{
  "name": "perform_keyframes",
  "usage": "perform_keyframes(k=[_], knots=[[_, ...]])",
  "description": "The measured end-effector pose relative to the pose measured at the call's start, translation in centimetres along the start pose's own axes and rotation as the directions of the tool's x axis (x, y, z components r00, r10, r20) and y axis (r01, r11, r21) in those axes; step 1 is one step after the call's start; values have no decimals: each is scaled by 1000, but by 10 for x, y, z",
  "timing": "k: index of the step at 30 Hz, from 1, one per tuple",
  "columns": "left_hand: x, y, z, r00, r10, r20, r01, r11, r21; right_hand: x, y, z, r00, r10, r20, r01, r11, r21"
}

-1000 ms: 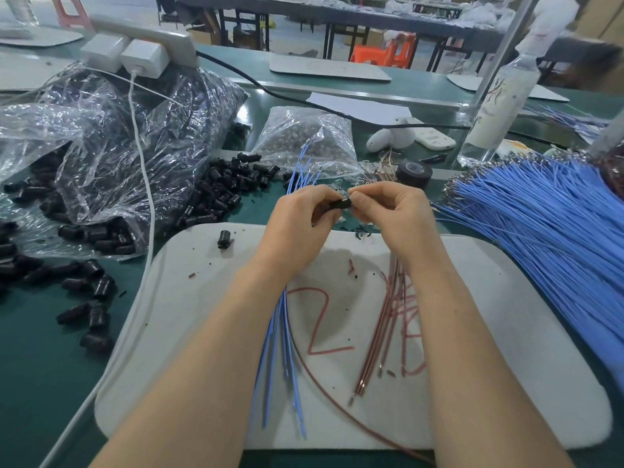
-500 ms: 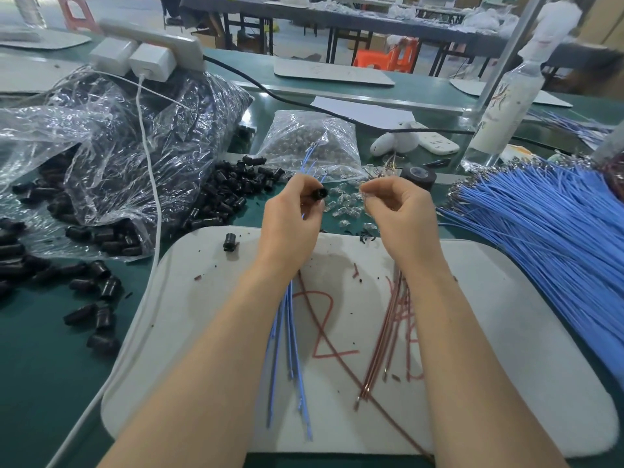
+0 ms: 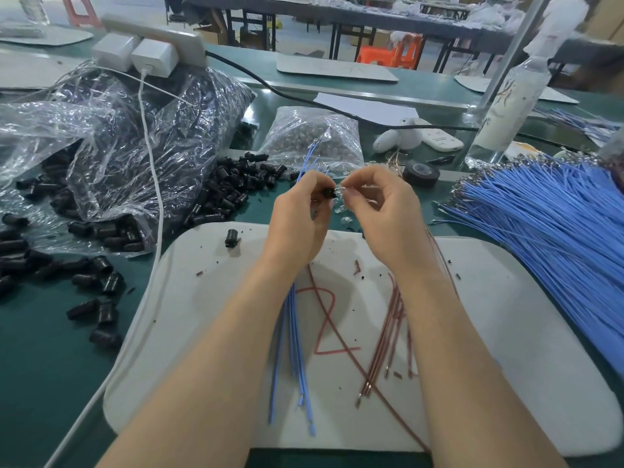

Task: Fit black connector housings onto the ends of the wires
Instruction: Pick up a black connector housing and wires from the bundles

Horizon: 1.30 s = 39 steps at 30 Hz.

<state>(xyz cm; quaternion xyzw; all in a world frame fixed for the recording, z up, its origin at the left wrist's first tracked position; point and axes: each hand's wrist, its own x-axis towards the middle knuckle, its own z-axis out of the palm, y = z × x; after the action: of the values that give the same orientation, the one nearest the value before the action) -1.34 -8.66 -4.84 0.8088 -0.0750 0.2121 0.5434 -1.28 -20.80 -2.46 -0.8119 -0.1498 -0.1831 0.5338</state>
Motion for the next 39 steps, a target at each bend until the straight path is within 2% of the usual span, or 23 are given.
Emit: perform_keyframes(k=[9,13,17,20,23,39], knots=[[0,1,1,996,74,45,-79,990,116,-1,0,0,985,-167,-52,151,960,-236],[0,1,1,992,110,58,-119,974,192,-1,2,0,986,-168,-21,155,946,-284],[0,4,-3,987,151,50,-158,964,215,3,3,-6,998,-4,-64,-4,993,-116],[1,4,-4,994,98,53,-108,961,253,6,9,-11,995,91,-51,-91,996,-6],[1,2,-5,995,52,82,-71,968,241,6,13,-10,994,109,-27,-109,994,-4],[0,1,-5,992,36,123,-67,965,252,6,21,-8,981,193,24,-195,974,115]])
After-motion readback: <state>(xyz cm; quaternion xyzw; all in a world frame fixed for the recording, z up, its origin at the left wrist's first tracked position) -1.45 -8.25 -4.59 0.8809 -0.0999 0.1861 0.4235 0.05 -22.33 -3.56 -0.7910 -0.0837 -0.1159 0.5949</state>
